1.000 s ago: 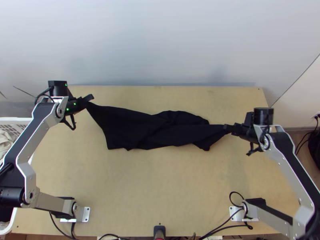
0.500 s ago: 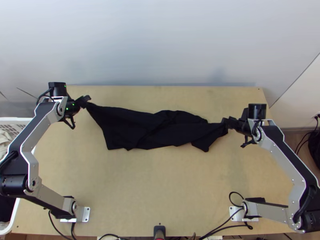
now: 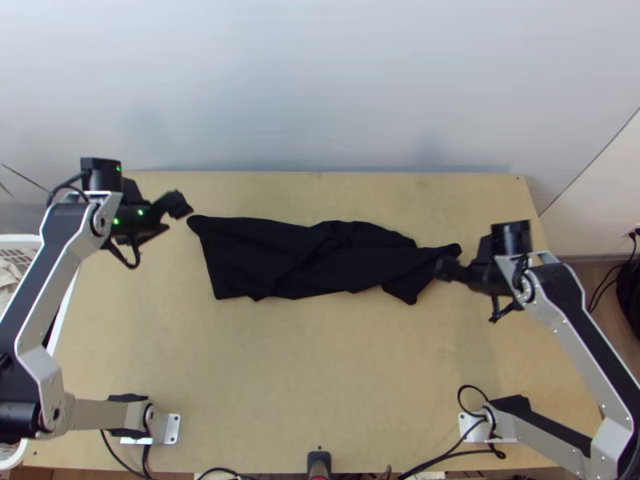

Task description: Fold the t-shirt

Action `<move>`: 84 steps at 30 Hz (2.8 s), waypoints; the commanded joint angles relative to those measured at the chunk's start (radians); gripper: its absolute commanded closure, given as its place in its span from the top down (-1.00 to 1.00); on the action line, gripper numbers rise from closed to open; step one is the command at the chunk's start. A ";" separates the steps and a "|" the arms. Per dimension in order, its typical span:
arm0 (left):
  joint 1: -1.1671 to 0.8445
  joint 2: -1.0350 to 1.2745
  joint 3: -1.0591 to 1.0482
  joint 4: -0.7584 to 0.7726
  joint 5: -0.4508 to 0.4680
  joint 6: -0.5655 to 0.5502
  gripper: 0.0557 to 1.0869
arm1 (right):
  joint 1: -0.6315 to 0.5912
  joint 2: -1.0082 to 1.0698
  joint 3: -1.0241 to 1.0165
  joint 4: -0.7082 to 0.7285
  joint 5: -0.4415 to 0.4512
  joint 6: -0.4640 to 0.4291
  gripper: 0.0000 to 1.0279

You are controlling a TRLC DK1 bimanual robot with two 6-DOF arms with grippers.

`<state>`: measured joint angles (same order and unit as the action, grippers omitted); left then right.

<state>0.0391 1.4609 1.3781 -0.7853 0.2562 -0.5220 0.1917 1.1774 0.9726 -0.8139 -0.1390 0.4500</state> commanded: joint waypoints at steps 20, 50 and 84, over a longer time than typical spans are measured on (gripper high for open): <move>-0.231 -0.145 -0.433 0.107 -0.187 0.097 0.90 | 0.206 0.288 -0.104 0.271 -0.008 0.052 0.16; -0.366 -0.027 -0.504 0.181 -0.262 0.066 0.77 | 0.180 0.133 -0.028 0.226 0.044 0.052 -0.95; -0.192 -0.120 -0.039 0.046 -0.327 0.116 -0.92 | 0.064 -0.013 0.316 0.016 0.076 -0.010 -0.95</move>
<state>-0.2413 1.3918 1.1099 -0.6426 -0.0727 -0.4202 0.2901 1.1900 1.1442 -0.7448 -0.0940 0.4717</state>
